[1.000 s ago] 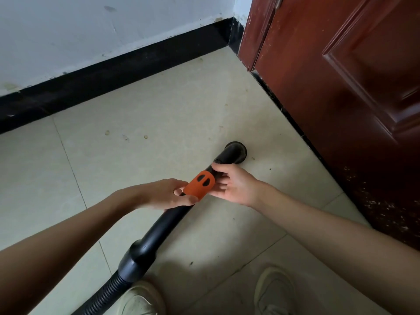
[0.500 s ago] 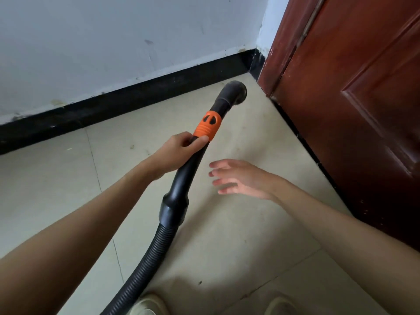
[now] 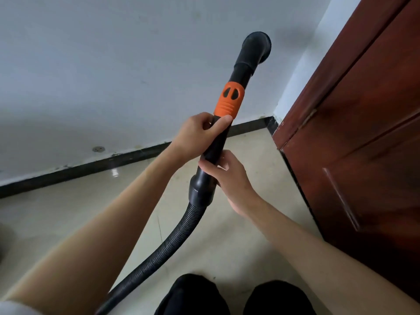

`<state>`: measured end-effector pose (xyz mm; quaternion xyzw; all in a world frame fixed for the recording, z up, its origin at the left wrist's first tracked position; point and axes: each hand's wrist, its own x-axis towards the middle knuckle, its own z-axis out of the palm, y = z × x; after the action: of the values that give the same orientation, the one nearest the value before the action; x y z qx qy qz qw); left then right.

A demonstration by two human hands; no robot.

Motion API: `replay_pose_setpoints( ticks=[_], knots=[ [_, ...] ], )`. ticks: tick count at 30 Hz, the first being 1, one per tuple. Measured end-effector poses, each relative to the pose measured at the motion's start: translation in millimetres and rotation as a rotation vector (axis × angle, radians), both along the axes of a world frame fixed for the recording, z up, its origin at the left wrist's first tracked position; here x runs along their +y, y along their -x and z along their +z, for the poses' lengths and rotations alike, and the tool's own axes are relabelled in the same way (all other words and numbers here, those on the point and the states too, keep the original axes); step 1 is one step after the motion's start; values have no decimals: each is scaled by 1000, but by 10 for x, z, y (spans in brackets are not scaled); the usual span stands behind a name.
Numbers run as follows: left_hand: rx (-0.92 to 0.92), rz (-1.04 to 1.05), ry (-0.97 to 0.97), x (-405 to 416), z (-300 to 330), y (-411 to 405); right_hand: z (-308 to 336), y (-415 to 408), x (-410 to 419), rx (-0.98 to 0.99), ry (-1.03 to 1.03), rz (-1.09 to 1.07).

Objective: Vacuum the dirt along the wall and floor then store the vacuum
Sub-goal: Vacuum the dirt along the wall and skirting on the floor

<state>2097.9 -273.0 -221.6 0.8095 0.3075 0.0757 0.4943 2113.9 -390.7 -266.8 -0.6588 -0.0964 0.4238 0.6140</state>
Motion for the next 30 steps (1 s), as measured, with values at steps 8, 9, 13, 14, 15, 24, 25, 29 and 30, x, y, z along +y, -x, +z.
replay_pose_setpoints(
  ticks=[8,9,13,14,15,24,25,29,30],
  knots=[
    [-79,116,74,507,1975,730,1966,412,418,-201,-9,224],
    [-89,139,83,584,2219,865,2221,490,492,-211,-12,264],
    [-114,247,89,832,3135,1460,3154,903,816,-223,-39,417],
    [-124,272,92,872,3344,1622,3360,1029,889,-217,-50,445],
    [-133,294,95,907,3537,1790,3555,1157,954,-215,-58,471],
    [-295,696,123,887,4725,3597,4760,2309,1399,-337,-148,791],
    [-303,758,114,842,4805,3814,4862,2436,1413,-348,-163,804],
    [-295,969,12,600,5021,4661,5239,2918,1475,-332,-213,848],
    [-266,995,-37,543,5047,4861,5334,3036,1509,-322,-227,852]
  ],
)
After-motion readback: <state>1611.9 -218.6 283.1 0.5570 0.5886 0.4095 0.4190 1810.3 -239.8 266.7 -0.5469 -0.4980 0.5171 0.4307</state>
